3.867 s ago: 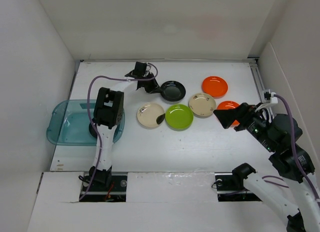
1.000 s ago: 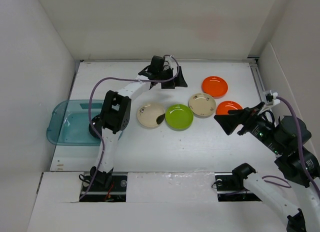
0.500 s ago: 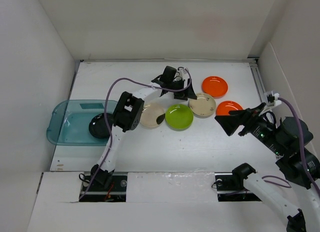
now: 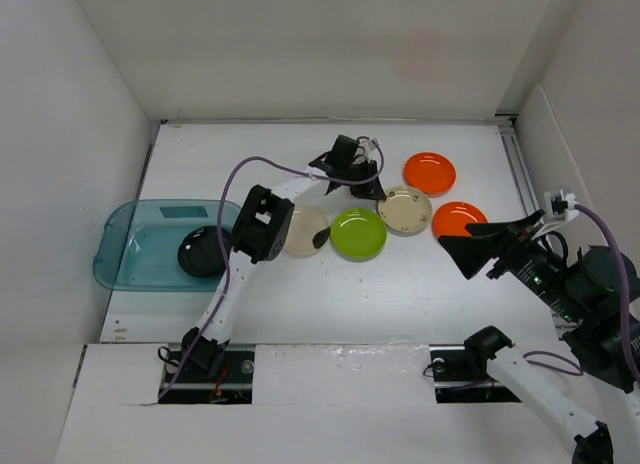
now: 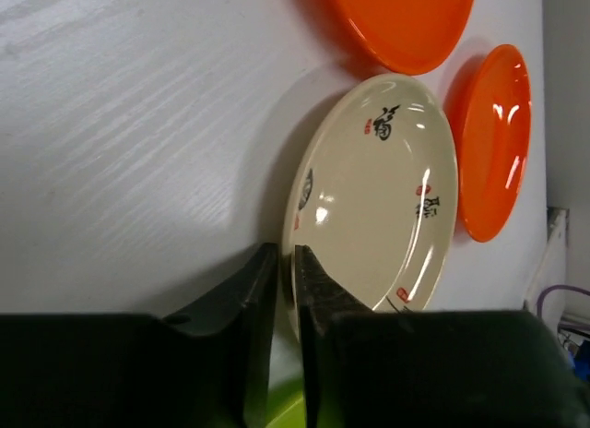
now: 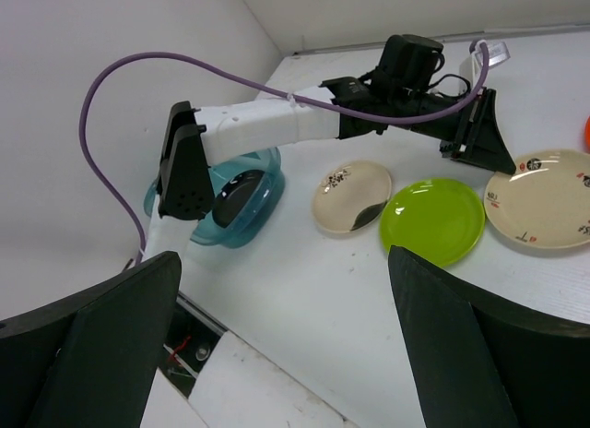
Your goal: Place the plates into the plastic bin on the countertop
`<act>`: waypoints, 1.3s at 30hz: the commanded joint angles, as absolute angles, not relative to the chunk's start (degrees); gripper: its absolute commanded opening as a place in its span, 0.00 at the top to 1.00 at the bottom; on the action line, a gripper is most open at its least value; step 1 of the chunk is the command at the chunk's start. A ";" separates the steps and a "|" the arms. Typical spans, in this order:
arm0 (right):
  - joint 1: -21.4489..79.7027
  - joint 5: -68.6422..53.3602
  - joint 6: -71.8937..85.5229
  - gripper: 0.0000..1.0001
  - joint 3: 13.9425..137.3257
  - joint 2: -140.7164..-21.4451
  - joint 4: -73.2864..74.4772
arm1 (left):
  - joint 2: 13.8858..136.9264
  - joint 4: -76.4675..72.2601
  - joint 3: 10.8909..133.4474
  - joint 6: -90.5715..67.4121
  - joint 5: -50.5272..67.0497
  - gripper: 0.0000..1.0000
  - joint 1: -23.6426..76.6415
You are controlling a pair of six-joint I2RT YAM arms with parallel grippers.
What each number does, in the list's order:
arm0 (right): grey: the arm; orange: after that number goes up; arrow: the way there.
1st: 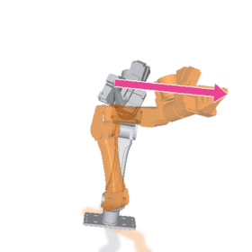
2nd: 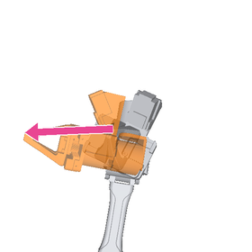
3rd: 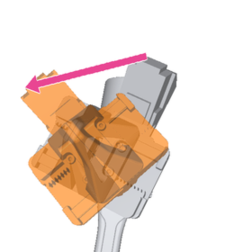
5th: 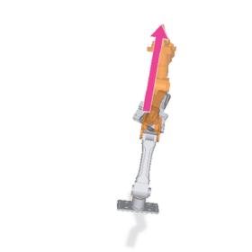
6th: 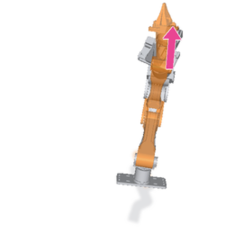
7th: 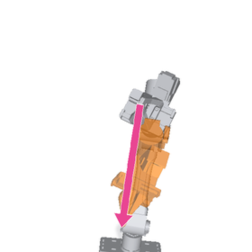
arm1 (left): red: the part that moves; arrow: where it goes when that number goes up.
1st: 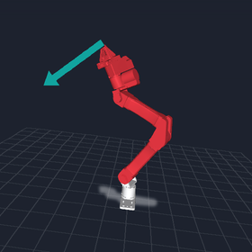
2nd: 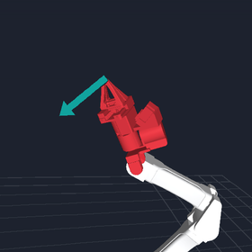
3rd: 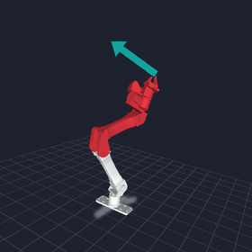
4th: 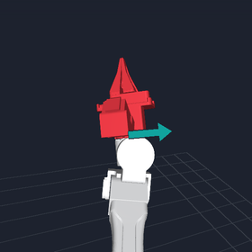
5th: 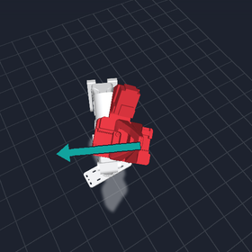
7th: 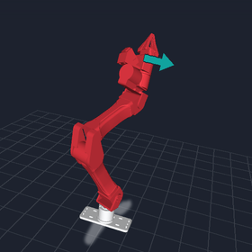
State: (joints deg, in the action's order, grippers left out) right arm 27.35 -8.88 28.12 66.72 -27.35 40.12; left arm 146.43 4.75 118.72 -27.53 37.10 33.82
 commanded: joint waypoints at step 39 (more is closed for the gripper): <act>27.51 -15.98 27.69 0.00 67.51 -28.73 36.13 | 58.80 25.65 57.77 -43.07 -0.86 1.00 -14.94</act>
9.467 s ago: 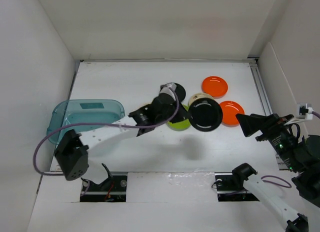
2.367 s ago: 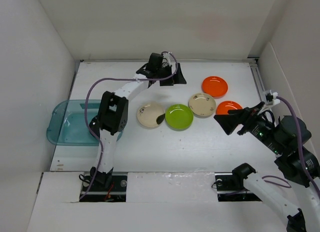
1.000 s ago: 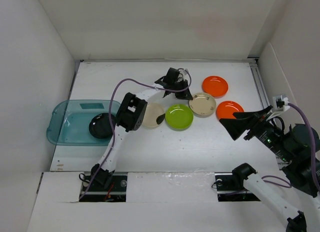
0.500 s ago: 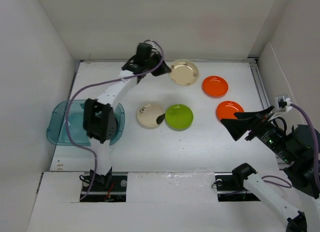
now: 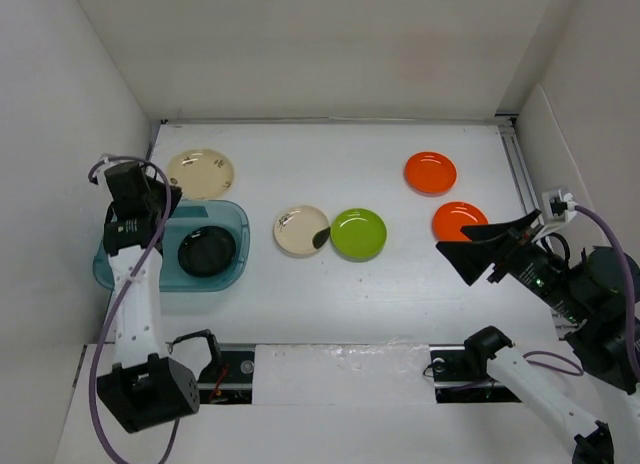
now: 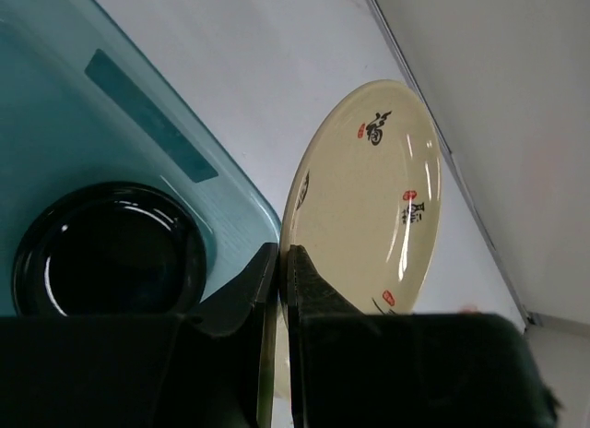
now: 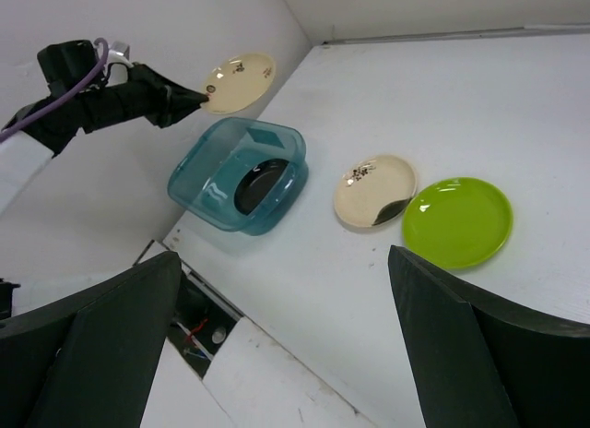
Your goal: Place the plates into the plastic bin on the countertop
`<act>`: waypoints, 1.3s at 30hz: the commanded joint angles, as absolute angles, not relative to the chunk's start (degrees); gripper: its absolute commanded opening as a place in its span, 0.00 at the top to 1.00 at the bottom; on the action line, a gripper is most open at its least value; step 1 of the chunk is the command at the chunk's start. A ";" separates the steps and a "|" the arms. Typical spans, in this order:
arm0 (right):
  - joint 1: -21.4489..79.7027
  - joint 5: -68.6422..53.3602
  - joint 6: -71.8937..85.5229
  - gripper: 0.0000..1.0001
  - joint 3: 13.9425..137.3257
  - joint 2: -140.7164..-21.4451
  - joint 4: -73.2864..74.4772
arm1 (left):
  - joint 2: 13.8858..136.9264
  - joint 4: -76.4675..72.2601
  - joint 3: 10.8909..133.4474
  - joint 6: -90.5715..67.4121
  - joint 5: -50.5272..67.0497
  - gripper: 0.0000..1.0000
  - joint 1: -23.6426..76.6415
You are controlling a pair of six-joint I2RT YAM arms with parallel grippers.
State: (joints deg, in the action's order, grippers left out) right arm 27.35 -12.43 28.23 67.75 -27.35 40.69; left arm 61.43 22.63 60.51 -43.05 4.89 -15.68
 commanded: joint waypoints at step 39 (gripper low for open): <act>27.51 -14.52 27.16 0.00 67.25 -29.27 35.33 | 42.28 23.74 43.24 -40.97 2.79 0.00 -13.54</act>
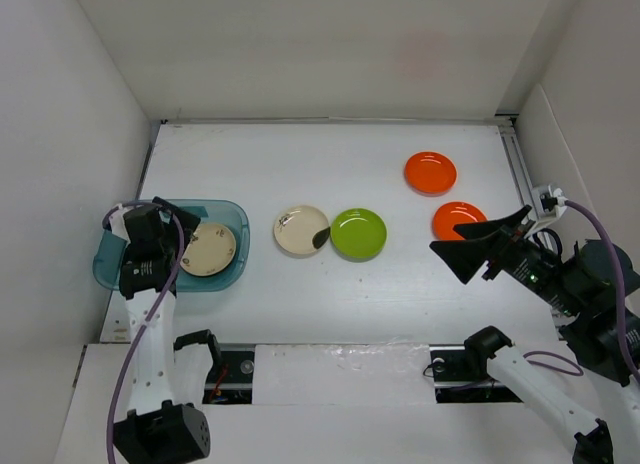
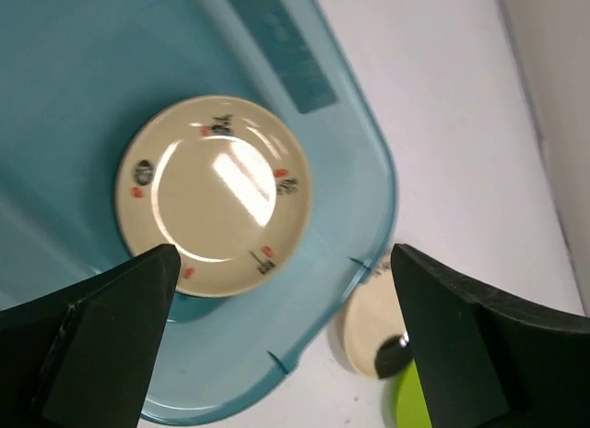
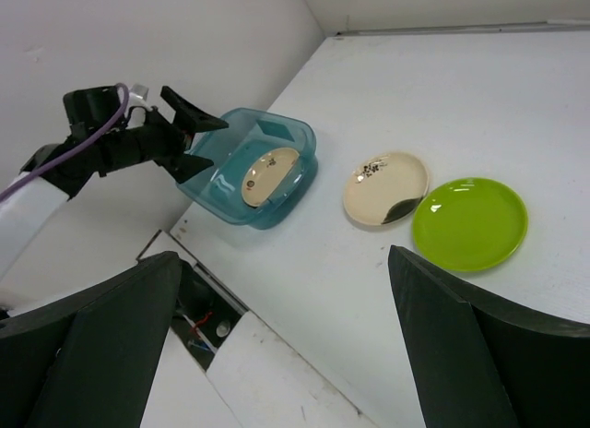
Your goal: Place the plates into the plastic bin on the countertop
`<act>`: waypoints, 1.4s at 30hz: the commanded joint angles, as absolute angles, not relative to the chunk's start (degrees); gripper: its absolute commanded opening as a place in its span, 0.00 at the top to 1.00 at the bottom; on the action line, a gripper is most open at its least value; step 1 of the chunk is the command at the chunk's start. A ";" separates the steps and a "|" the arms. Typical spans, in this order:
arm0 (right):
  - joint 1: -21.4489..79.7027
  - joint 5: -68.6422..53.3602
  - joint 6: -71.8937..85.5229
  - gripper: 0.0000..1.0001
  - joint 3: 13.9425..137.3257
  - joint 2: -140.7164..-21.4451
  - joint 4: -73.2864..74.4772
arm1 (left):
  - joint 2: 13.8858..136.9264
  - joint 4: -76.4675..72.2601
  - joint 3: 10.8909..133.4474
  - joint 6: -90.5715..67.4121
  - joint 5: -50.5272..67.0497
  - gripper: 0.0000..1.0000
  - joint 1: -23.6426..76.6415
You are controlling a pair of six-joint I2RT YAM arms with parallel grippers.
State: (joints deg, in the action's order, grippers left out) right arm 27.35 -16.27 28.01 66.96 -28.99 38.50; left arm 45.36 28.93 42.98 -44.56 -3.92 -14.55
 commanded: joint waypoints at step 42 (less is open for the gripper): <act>17.50 -9.49 46.05 0.79 47.55 -96.24 -0.70 | 79.28 9.14 72.17 -30.32 36.47 0.00 1.49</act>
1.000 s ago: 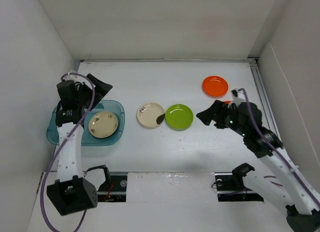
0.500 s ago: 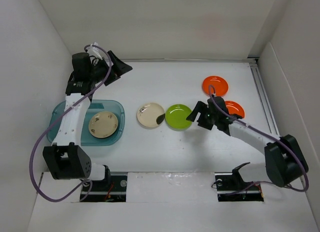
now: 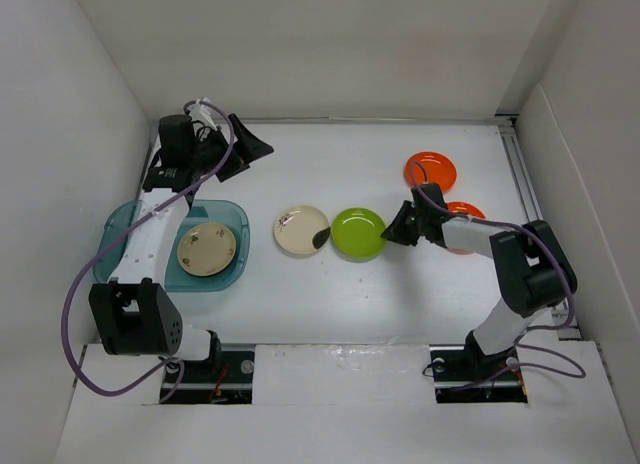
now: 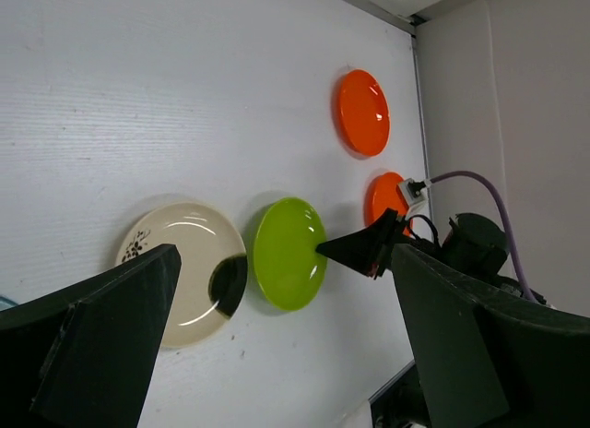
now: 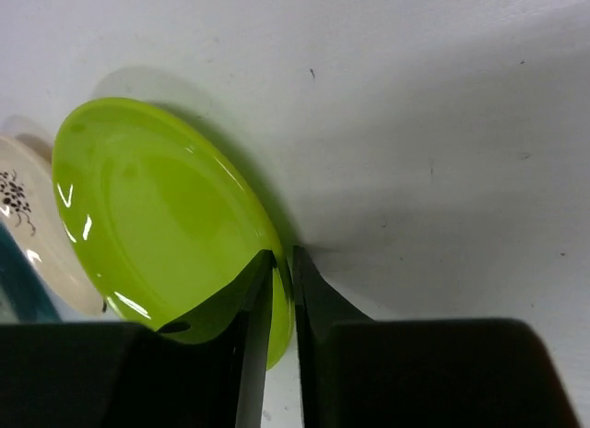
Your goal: Place the plates into the plastic bin on the countertop
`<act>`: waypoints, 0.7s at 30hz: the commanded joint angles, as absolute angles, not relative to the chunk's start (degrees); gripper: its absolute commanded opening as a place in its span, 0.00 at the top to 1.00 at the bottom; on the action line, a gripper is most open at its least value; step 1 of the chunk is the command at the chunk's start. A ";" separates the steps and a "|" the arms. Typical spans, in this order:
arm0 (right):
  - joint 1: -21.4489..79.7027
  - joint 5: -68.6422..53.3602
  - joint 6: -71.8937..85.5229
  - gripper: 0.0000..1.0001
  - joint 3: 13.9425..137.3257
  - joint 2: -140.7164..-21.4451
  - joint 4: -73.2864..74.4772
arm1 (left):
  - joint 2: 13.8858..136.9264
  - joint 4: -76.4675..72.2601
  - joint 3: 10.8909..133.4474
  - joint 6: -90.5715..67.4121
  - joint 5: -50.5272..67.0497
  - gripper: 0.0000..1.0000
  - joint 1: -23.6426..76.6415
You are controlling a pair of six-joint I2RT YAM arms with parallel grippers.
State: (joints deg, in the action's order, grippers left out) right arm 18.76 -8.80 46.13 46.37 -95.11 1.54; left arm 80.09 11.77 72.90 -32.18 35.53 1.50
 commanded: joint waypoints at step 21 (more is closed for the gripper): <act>18.89 -23.35 46.05 1.00 52.90 -77.17 3.08 | 90.26 6.78 70.32 -29.09 41.65 0.02 14.50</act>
